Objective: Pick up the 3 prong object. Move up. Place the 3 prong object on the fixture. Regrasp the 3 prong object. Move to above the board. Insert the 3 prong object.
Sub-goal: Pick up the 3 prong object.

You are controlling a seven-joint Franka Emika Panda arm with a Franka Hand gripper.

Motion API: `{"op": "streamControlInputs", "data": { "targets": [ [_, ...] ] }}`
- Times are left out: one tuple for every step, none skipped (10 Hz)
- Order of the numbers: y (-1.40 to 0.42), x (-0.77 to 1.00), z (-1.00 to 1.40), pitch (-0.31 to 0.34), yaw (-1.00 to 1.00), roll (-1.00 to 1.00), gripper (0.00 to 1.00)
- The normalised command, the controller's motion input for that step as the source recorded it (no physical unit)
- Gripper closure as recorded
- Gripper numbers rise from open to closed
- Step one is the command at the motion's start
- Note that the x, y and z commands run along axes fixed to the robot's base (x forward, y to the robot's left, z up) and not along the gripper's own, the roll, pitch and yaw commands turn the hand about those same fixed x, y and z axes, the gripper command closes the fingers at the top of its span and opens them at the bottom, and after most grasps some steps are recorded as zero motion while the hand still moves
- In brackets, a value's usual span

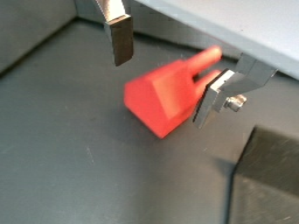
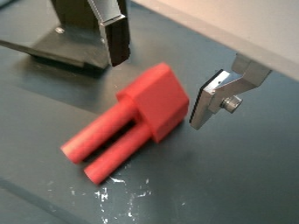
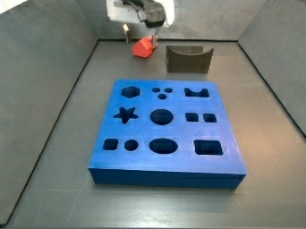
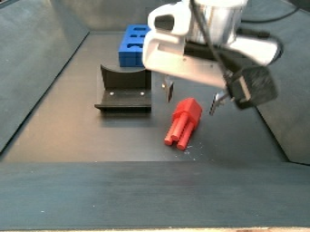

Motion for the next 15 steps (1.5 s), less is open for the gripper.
{"op": "streamControlInputs", "data": {
  "targets": [
    [0.00,0.00,-0.74,-0.274,-0.25,0.31,0.00],
    [0.00,0.00,-0.17,-0.051,-0.09,0.10,0.00],
    [0.00,0.00,0.00,0.000,0.00,0.00,1.00],
    [0.00,0.00,0.00,0.000,0.00,0.00,1.00],
    [0.00,0.00,0.00,0.000,0.00,0.00,1.00],
    [0.00,0.00,0.00,0.000,0.00,0.00,1.00],
    [0.00,0.00,0.00,0.000,0.00,0.00,1.00],
    [0.00,0.00,0.00,0.000,0.00,0.00,1.00],
    [0.00,0.00,0.00,0.000,0.00,0.00,1.00],
    [0.00,0.00,0.00,0.000,0.00,0.00,1.00],
    [0.00,0.00,0.00,0.000,0.00,0.00,1.00],
    [0.00,0.00,0.00,0.000,0.00,0.00,1.00],
    [0.00,0.00,0.00,0.000,0.00,0.00,1.00],
    [0.00,0.00,0.00,0.000,0.00,0.00,1.00],
    [0.00,0.00,0.00,0.000,0.00,0.00,1.00]
  ]
}}
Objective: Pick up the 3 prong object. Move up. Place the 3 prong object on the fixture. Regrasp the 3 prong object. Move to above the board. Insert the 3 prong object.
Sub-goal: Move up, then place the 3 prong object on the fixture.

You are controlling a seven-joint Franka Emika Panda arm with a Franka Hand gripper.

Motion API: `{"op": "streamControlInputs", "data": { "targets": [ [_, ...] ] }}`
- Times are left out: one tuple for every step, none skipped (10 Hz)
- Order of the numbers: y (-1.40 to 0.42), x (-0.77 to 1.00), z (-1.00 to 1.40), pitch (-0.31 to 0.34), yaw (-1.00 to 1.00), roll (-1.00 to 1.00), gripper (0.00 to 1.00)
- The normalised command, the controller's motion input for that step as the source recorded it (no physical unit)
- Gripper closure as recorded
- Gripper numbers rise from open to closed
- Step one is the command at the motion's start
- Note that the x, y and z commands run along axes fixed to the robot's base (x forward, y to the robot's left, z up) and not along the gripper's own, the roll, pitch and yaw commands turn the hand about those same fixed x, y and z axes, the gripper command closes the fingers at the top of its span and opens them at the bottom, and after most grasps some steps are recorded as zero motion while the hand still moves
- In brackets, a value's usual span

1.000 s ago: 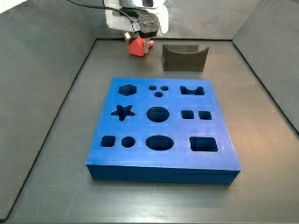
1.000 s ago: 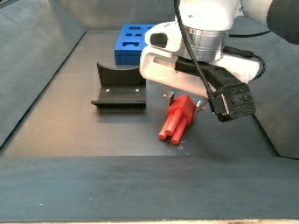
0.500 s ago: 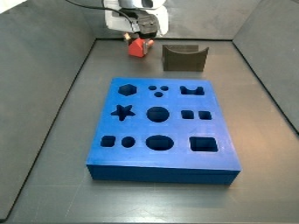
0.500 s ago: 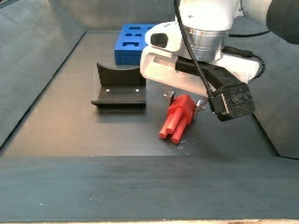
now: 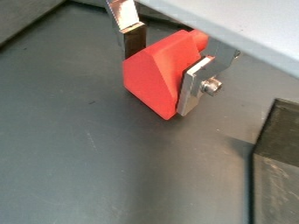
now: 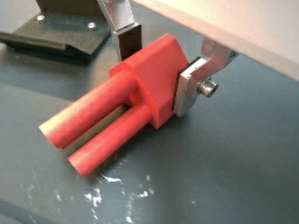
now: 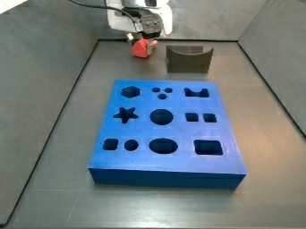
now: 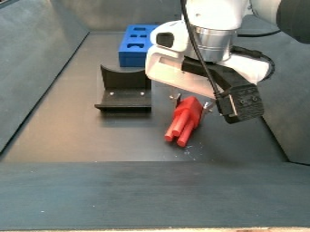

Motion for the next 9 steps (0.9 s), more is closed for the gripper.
{"op": "streamControlInputs", "data": {
  "targets": [
    [0.00,0.00,0.94,0.000,0.00,0.00,1.00],
    [0.08,-0.06,0.91,0.024,0.04,0.01,1.00],
    [0.06,-0.07,0.82,0.026,0.03,0.01,1.00],
    [0.03,-0.05,0.66,0.026,0.02,0.00,1.00],
    [0.02,-0.04,0.52,0.032,0.01,0.00,1.00],
    [0.01,-0.03,0.43,0.036,0.01,0.00,1.00],
    [0.01,-0.03,0.18,0.039,0.00,-0.01,1.00],
    [0.00,0.00,1.00,0.000,0.00,0.00,1.00],
    [0.00,0.02,1.00,-0.020,0.00,0.01,1.00]
  ]
}}
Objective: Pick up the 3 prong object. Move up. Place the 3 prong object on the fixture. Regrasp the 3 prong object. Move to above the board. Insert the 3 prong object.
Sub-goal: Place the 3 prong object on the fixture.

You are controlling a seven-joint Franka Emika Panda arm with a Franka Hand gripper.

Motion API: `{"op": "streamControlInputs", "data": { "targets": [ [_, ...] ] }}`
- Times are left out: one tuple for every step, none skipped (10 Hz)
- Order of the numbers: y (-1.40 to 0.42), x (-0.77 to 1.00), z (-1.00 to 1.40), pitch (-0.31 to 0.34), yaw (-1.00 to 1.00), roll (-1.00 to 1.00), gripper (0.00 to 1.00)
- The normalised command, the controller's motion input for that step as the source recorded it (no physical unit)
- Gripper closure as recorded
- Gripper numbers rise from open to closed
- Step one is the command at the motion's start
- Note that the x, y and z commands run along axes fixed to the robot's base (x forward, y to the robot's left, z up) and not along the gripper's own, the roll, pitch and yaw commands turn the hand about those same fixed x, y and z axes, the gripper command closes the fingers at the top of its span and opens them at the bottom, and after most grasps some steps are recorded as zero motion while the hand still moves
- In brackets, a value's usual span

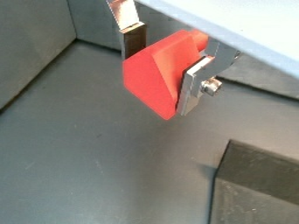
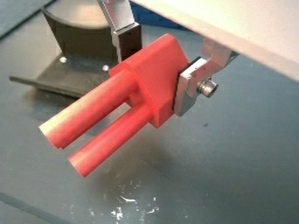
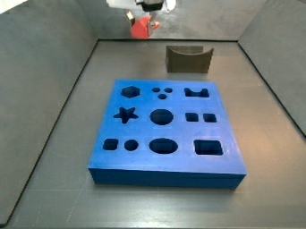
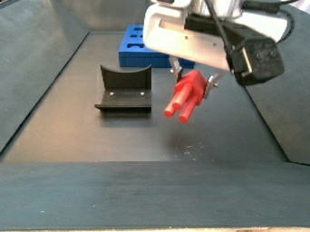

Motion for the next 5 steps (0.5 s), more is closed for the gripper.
{"op": "streamControlInputs", "data": {
  "targets": [
    [0.00,0.00,1.00,0.013,0.00,0.00,1.00],
    [0.00,0.00,1.00,0.025,0.00,-0.01,1.00],
    [0.00,-0.01,1.00,0.033,0.00,-0.01,1.00],
    [0.00,-0.01,1.00,0.037,0.00,-0.01,1.00],
    [0.00,-0.01,0.90,0.044,-0.01,-0.01,1.00]
  ]
}}
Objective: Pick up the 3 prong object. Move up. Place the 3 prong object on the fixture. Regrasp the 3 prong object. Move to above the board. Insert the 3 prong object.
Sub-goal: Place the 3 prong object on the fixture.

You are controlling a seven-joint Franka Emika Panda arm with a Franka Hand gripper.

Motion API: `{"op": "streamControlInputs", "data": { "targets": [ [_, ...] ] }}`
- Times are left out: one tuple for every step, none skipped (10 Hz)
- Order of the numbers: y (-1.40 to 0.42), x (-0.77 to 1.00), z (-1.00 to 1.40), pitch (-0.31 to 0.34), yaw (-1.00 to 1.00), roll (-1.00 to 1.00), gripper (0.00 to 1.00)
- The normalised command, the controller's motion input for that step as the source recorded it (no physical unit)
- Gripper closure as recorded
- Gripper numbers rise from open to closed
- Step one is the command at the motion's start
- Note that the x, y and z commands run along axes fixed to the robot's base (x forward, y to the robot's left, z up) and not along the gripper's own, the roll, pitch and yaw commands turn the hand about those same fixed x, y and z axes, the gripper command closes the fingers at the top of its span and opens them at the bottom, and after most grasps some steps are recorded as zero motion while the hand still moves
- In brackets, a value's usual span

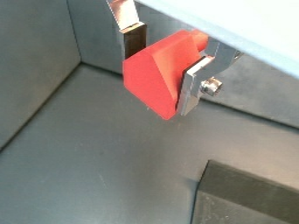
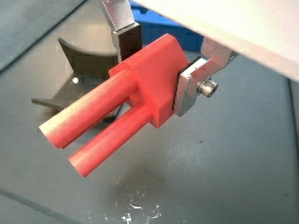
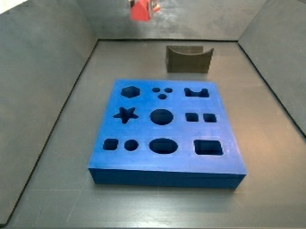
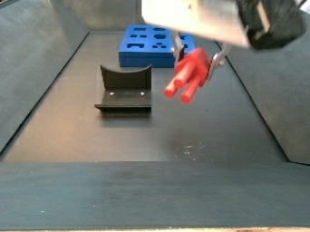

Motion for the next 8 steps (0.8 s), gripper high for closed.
{"op": "streamControlInputs", "data": {
  "targets": [
    [0.00,-0.01,0.75,0.050,-0.01,-0.01,1.00],
    [0.00,0.00,0.54,0.057,-0.01,-0.01,1.00],
    [0.00,0.00,0.37,0.068,-0.01,-0.01,1.00],
    [0.01,0.01,0.21,0.079,-0.01,-0.02,1.00],
    [-0.51,1.00,0.11,-0.006,1.00,-0.12,1.00],
    [-0.50,1.00,0.08,-0.010,1.00,-0.12,1.00],
    [-0.40,1.00,0.07,0.017,1.00,-0.14,1.00],
    [-0.35,1.00,0.06,0.037,1.00,-0.16,1.00]
  ]
}}
